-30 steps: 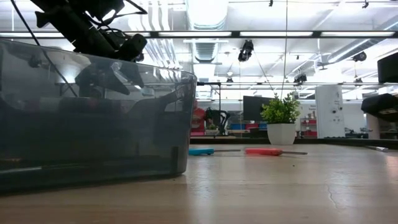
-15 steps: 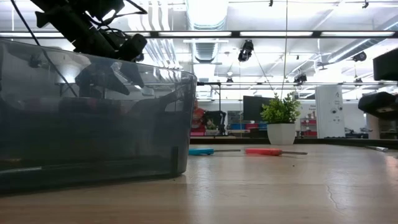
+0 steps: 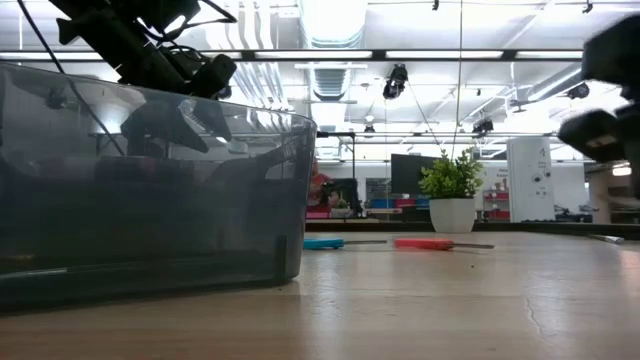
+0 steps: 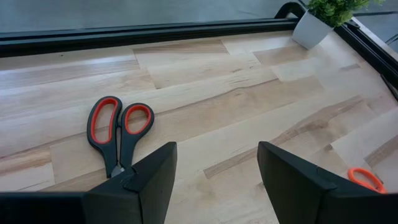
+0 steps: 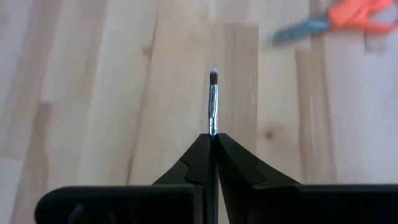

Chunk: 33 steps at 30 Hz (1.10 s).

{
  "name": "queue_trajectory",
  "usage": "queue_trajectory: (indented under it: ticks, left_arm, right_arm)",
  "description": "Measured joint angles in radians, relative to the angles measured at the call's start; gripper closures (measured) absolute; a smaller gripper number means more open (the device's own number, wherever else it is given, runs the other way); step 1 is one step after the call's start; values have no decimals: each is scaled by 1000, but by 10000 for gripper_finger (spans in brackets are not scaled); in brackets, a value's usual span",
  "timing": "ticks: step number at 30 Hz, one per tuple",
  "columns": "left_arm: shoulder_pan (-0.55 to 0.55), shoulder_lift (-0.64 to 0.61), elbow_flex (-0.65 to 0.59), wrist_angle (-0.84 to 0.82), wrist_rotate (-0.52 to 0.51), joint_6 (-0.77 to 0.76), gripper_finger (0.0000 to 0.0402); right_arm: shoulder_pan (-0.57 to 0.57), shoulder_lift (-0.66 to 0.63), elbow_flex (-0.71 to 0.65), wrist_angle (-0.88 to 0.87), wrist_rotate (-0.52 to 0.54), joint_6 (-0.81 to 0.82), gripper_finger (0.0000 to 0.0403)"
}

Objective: Pick & Place Paint Supplies
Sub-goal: Put the bottom silver paint brush into the black transparent bin

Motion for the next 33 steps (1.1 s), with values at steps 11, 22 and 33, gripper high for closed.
queue_trajectory:
  ticks: [11, 22, 33]
  left_arm:
    - [0, 0, 0, 0, 0, 0, 169]
    - [0, 0, 0, 0, 0, 0, 169]
    - [0, 1, 0, 0, 0, 0, 169]
  right_arm:
    - [-29, 0, 154, 4, 62, -189, 384]
    - [-131, 43, 219, 364, 173, -448, 384]
    - [-236, 308, 374, 555, 9, -621, 384]
